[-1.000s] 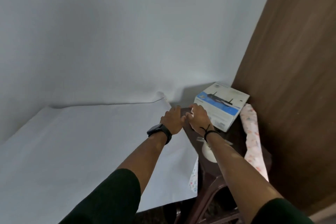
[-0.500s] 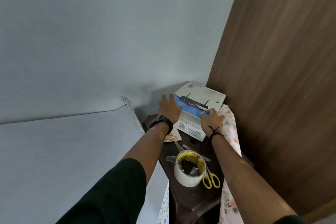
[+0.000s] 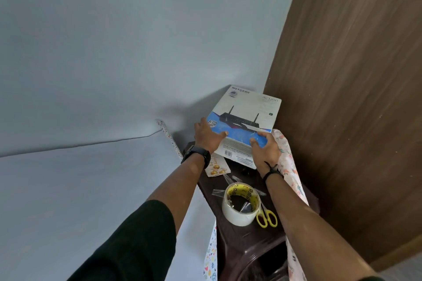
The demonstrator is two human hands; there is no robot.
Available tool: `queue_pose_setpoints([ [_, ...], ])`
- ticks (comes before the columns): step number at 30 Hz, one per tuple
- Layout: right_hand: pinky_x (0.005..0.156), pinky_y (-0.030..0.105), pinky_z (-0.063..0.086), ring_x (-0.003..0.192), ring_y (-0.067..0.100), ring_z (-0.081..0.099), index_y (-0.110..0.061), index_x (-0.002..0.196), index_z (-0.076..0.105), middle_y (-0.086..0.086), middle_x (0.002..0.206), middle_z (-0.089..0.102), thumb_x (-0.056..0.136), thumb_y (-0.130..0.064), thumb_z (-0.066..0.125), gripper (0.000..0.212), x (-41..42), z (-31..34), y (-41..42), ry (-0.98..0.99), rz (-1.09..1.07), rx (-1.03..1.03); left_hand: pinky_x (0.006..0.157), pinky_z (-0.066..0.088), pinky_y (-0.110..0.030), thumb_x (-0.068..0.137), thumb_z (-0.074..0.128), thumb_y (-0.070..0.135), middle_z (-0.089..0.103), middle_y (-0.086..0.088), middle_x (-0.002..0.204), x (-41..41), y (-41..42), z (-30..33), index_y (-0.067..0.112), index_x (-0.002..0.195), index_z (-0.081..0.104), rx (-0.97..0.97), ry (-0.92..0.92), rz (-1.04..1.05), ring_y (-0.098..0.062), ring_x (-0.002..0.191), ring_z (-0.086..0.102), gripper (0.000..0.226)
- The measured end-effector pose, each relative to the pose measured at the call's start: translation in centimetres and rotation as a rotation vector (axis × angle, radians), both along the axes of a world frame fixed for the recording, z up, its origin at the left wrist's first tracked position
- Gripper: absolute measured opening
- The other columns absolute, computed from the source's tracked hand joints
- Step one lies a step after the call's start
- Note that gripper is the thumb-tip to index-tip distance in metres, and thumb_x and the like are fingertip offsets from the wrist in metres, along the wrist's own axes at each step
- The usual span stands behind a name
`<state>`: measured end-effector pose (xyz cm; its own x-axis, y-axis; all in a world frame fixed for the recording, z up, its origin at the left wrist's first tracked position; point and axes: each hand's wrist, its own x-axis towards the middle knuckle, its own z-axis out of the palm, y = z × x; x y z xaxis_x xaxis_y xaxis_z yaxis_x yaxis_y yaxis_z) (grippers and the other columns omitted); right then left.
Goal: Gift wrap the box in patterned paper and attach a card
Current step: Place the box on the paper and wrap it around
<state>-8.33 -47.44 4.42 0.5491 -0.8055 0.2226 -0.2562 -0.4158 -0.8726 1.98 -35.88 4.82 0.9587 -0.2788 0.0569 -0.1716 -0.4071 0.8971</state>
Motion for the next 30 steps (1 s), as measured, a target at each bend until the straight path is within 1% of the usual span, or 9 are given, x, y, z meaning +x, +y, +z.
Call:
queue_pose_setpoints([
  [4,0.090,0.018,0.031,0.117,0.020,0.051,-0.011,0.116,0.060,0.006,0.122,0.060,0.087,-0.016,0.065,0.030,-1.4,2.2,2.4,-0.104,0.043,-0.042,0.100,0.045,-0.039,0.076,0.077,0.029,0.035,-0.011,0.131,-1.5,2.8,2.5,0.012,0.139,0.031,-0.058,-0.061,0.048,-0.027,0.119,0.045,0.080],
  [9,0.095,0.026,0.037,0.116,0.020,0.049,-0.013,0.114,0.059,0.005,0.122,0.057,0.085,-0.014,0.067,0.030,-3.4,5.8,6.2,-0.171,0.124,-0.068,0.090,0.054,-0.044,0.075,0.078,0.030,0.035,-0.010,0.127,-4.3,7.5,5.6,0.015,0.142,0.030,-0.139,-0.130,0.126,-0.026,0.119,0.046,0.084],
  [12,0.092,0.020,0.034,0.114,0.018,0.050,-0.013,0.111,0.061,0.004,0.119,0.059,0.084,-0.012,0.068,0.028,-4.2,7.3,9.5,-0.194,0.214,-0.093,0.086,0.056,-0.039,0.077,0.078,0.026,0.034,-0.010,0.124,-5.8,11.6,6.7,0.013,0.142,0.029,-0.187,-0.115,0.190,-0.027,0.118,0.048,0.083],
  [15,0.084,0.011,0.029,0.112,0.019,0.051,-0.012,0.109,0.061,0.005,0.117,0.059,0.081,-0.011,0.069,0.029,-4.8,8.2,14.0,-0.184,0.299,-0.116,0.089,0.054,-0.041,0.075,0.079,0.031,0.033,-0.010,0.123,-7.5,17.0,7.3,0.010,0.143,0.027,-0.158,-0.105,0.279,-0.030,0.116,0.048,0.088],
  [16,0.085,0.013,0.031,0.112,0.020,0.051,-0.012,0.110,0.060,0.006,0.118,0.058,0.081,-0.012,0.069,0.031,-5.0,8.3,15.6,-0.170,0.330,-0.107,0.090,0.053,-0.041,0.075,0.079,0.032,0.033,-0.010,0.123,-8.1,19.0,7.4,0.008,0.143,0.027,-0.141,-0.103,0.307,-0.030,0.116,0.047,0.090],
  [20,0.098,0.036,0.043,0.115,0.025,0.049,-0.014,0.118,0.054,0.008,0.125,0.051,0.082,-0.016,0.069,0.039,-5.4,8.0,22.2,-0.087,0.453,-0.017,0.093,0.051,-0.043,0.073,0.079,0.037,0.034,-0.012,0.123,-10.6,26.8,7.1,0.005,0.140,0.031,-0.062,-0.093,0.415,-0.031,0.115,0.047,0.088],
  [24,0.101,0.039,0.042,0.118,0.027,0.049,-0.013,0.125,0.052,0.010,0.128,0.051,0.082,-0.013,0.069,0.047,-5.6,6.4,27.9,-0.037,0.570,0.033,0.092,0.049,-0.045,0.069,0.081,0.042,0.037,-0.013,0.121,-13.0,33.5,5.2,0.003,0.124,0.043,0.004,-0.036,0.486,-0.032,0.109,0.050,0.078],
  [27,0.101,0.034,0.041,0.119,0.026,0.048,-0.012,0.128,0.051,0.011,0.128,0.051,0.083,-0.013,0.067,0.048,-5.7,4.7,31.2,0.041,0.632,0.066,0.092,0.048,-0.044,0.069,0.081,0.044,0.037,-0.014,0.123,-14.0,37.3,3.5,0.001,0.123,0.041,0.083,0.025,0.511,-0.032,0.109,0.049,0.080],
  [30,0.101,0.040,0.043,0.118,0.029,0.049,-0.013,0.128,0.050,0.013,0.127,0.051,0.083,-0.013,0.066,0.047,-5.3,2.5,33.3,0.107,0.667,0.081,0.088,0.051,-0.041,0.069,0.080,0.044,0.037,-0.014,0.123,-14.4,39.8,1.8,0.002,0.124,0.039,0.110,0.089,0.515,-0.030,0.107,0.050,0.080],
])
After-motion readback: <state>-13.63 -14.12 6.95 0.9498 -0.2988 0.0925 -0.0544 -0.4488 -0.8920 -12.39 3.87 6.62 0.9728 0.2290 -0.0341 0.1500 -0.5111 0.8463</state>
